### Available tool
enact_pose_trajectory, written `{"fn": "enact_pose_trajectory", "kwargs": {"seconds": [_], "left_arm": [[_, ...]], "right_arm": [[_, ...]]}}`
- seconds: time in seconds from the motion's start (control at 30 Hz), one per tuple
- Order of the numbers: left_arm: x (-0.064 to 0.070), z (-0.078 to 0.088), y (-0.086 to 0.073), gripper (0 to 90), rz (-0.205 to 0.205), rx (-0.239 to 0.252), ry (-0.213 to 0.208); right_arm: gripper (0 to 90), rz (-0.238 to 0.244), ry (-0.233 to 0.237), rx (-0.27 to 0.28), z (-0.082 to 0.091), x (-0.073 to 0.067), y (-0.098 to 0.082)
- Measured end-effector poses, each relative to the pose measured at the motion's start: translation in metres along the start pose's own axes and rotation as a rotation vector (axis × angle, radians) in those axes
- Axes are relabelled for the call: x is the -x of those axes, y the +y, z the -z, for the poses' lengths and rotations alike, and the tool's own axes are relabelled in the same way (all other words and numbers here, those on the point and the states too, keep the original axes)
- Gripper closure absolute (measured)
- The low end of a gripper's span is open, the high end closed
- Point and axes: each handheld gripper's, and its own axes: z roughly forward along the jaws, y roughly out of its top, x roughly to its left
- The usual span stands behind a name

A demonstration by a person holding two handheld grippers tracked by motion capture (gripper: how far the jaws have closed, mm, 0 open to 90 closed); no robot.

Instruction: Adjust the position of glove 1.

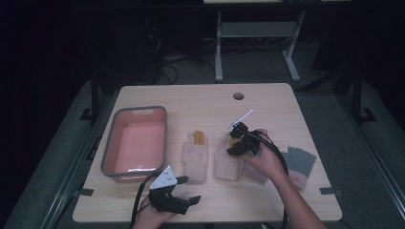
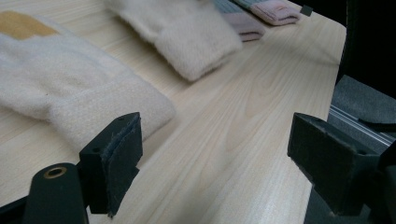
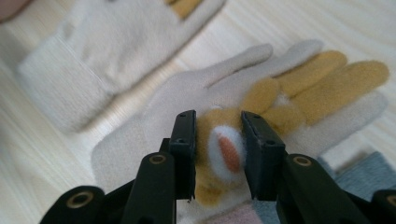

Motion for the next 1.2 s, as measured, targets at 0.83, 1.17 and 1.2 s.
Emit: {"fn": "enact_pose_trajectory", "kwargs": {"seconds": [0.83,1.17,1.2], "left_arm": [[0.004,0.005,0.000,17.9,-0.002,0.004,-0.003],[0.005,0.008,0.000,17.9,0.012,0.020,-0.006],[0.005,0.008,0.000,17.9,0.014,0.021,-0.005]], "right_arm": [[67.8,0.143,0.075,0.052,0.000,-0.048,0.064],[67.6,0.195,0.117,0.007,-0.032,-0.064,0.080],[67.6,0.194,0.118,0.002,-0.034,-0.065,0.080]]}}
